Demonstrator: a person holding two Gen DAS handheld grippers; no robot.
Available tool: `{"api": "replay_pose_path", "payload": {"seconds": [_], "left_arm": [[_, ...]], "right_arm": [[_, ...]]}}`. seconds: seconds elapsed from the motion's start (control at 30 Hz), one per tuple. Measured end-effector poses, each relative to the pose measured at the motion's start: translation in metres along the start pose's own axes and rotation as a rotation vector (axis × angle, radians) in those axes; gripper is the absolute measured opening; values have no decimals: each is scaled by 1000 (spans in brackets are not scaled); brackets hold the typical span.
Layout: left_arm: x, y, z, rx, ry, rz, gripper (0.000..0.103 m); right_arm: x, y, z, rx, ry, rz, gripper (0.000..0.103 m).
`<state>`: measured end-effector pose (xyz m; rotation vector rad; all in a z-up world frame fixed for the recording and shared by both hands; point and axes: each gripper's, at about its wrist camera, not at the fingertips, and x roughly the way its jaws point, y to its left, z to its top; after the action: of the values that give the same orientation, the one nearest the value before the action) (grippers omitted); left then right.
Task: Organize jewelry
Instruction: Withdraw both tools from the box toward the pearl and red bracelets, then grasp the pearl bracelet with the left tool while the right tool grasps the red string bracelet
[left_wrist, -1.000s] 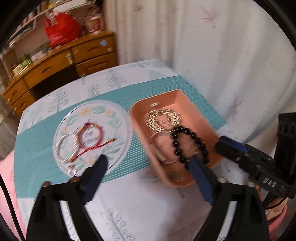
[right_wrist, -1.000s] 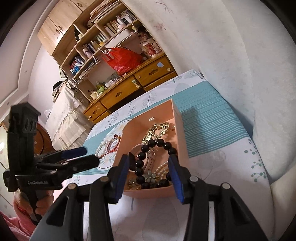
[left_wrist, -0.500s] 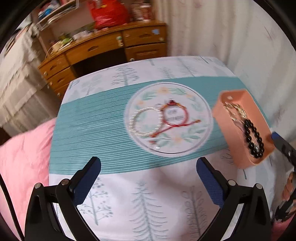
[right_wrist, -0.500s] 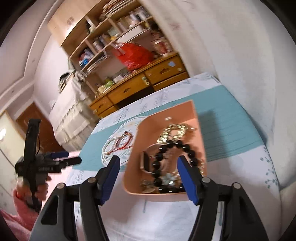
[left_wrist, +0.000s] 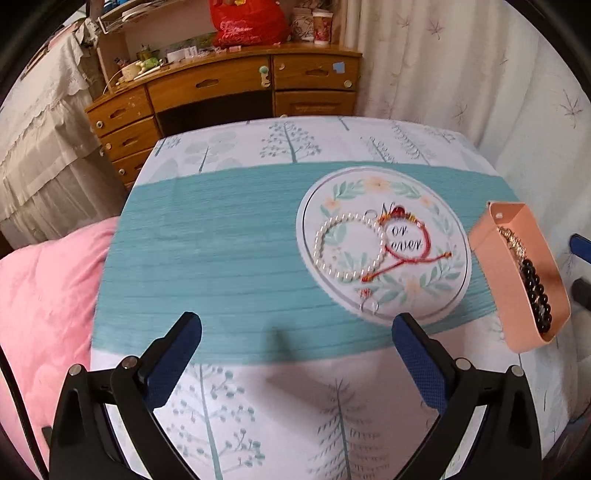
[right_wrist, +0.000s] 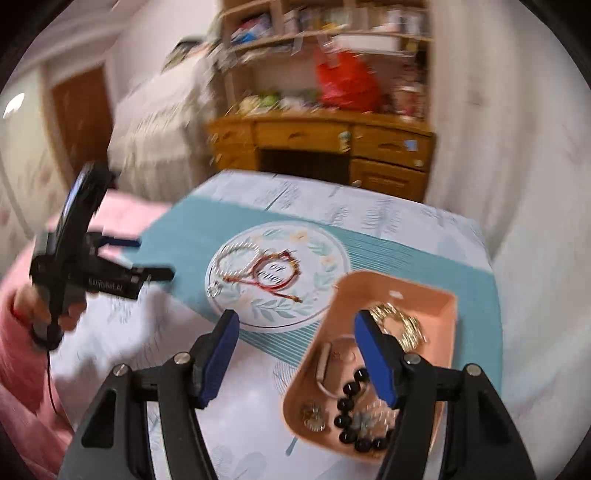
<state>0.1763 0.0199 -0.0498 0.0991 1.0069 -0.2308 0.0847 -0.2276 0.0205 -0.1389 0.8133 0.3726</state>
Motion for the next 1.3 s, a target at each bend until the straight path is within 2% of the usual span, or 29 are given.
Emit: {"api": "replay_pose_path", "payload": {"seconds": [0.1, 0.23, 0.33, 0.47, 0.57, 0.67, 0.73, 0.9, 1.03, 1.17, 1.23, 1.3], "left_arm": [[7, -6, 14, 26, -19, -20, 102], [22, -15, 33, 41, -3, -41, 102], [36, -18, 43, 11, 28, -90, 102], [57, -18, 55, -48, 106, -196, 102], [70, -20, 63, -73, 147, -232, 97], [78, -25, 68, -75, 168, -246, 90], [82, -27, 71, -75, 185, -253, 77], [98, -35, 73, -68, 235, -248, 58], [103, -39, 72, -61, 242, -236, 46], [109, -41, 72, -69, 236, -221, 28], [112, -39, 73, -89, 232, -248, 18], [115, -33, 73, -122, 234, -281, 14]], "right_arm": [[24, 9, 19, -95, 82, 39, 65], [57, 17, 37, -179, 154, 35, 65], [77, 14, 47, -209, 189, 34, 65], [95, 11, 51, -276, 225, 20, 65], [105, 11, 51, -319, 260, 23, 65], [111, 14, 51, -349, 290, 24, 65], [114, 15, 51, -350, 306, 46, 65], [121, 13, 51, -332, 336, 75, 65], [125, 13, 52, -327, 345, 82, 65], [130, 13, 56, -328, 361, 76, 65], [134, 14, 57, -329, 370, 71, 65], [139, 16, 59, -335, 385, 61, 65]]}}
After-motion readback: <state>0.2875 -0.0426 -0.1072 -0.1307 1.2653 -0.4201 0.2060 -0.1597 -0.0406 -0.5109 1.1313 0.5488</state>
